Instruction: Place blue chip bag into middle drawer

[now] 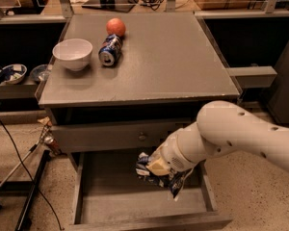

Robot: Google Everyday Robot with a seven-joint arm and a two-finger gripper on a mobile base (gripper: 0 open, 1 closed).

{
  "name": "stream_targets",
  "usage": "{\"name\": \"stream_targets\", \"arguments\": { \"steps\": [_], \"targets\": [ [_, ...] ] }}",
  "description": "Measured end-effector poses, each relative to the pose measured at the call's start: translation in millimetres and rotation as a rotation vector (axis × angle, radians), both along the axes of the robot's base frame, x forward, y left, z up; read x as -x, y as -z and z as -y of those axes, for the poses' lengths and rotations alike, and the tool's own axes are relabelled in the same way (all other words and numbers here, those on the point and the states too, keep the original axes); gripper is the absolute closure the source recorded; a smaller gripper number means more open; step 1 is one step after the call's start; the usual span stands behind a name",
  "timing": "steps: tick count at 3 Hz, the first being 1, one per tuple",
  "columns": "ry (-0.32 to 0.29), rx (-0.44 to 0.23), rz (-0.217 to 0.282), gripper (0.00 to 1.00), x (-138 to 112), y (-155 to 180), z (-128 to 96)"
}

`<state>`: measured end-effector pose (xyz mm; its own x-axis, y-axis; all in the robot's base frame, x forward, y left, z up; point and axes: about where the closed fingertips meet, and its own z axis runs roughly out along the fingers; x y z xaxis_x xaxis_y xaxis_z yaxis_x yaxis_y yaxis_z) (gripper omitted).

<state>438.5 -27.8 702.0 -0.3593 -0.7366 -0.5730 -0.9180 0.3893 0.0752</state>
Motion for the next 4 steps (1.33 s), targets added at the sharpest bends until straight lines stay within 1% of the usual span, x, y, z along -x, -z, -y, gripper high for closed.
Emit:
{"name": "stream_targets", "arguments": {
  "steps": [1, 2, 3, 4],
  "targets": [
    [-0.006, -0.027, -0.047, 1.00, 1, 32, -13],
    [-0.003, -0.047, -0.081, 1.00, -1, 64, -30],
    [0.004, -0.054, -0.115, 1.00, -6, 90, -43],
    [0.003, -0.055, -0.117, 1.00, -6, 91, -44]
  ]
}}
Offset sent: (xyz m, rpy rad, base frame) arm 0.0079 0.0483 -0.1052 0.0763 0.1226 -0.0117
